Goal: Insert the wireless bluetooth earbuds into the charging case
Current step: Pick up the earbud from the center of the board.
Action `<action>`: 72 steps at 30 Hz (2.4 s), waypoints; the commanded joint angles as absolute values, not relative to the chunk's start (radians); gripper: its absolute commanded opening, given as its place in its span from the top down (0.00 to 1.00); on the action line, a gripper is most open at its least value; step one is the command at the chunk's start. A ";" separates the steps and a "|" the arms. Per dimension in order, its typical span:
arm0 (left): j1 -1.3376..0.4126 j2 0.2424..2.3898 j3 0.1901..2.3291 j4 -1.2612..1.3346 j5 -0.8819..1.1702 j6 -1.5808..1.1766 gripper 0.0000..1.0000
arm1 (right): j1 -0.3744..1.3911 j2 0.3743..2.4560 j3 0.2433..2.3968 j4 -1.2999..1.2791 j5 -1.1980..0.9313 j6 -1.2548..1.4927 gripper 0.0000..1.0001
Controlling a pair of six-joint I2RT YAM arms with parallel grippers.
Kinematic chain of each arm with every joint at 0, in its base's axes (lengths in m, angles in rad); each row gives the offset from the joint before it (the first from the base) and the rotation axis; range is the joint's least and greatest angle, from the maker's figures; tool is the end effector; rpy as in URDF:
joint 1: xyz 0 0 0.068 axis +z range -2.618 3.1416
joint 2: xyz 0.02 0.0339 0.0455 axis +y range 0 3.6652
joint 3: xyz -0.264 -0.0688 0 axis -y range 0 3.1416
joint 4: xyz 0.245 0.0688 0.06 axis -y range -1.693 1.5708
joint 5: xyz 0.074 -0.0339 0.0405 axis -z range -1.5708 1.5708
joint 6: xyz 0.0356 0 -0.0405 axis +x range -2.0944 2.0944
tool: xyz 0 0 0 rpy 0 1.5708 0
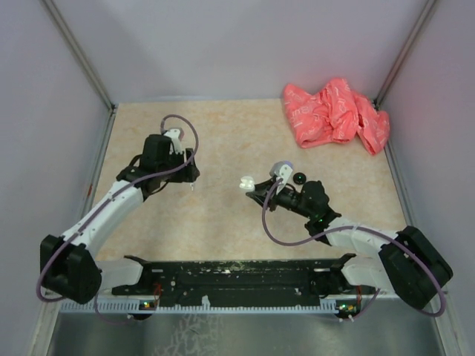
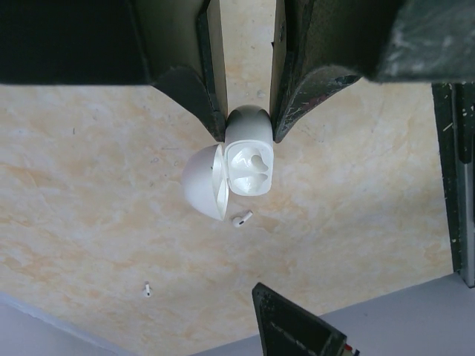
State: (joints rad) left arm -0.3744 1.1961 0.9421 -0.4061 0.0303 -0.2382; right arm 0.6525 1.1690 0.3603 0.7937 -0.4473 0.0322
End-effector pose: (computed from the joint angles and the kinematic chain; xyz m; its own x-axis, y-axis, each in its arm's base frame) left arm 0.2436 -0.0969 0.2885 -0.6461 0.0005 -0.7632 0.2422 0.9484 -0.2044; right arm 0.1777 0.1552 0.2191 -0.0406 0.0055 -0.9992 -0.8902 0.4539 0.0387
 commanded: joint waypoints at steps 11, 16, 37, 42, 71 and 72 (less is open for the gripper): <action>-0.318 1.543 1.093 -0.484 0.005 -0.187 0.35 | 0.661 1.125 0.292 0.969 -0.344 0.028 1.00; -0.309 1.641 1.147 -0.526 0.001 -0.170 0.38 | 0.661 1.121 0.288 0.960 -0.325 0.017 1.00; -0.302 1.893 1.270 -0.607 -0.001 -0.140 0.58 | 0.686 1.121 0.291 0.934 -0.281 -0.026 1.00; -0.302 1.902 1.270 -0.620 0.007 -0.143 0.62 | 0.689 1.120 0.293 0.930 -0.281 -0.029 1.00; -0.368 2.001 1.310 -0.664 -0.098 -0.150 0.74 | 0.691 1.111 0.304 0.902 -0.296 -0.035 1.00; -0.369 2.000 1.307 -0.666 -0.097 -0.151 0.75 | 0.691 1.112 0.304 0.902 -0.297 -0.035 1.00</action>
State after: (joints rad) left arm -0.3641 1.9358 1.3273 -0.6678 -0.1013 -0.1551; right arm 0.6807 1.1450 0.2874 0.8661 -0.2863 -0.0250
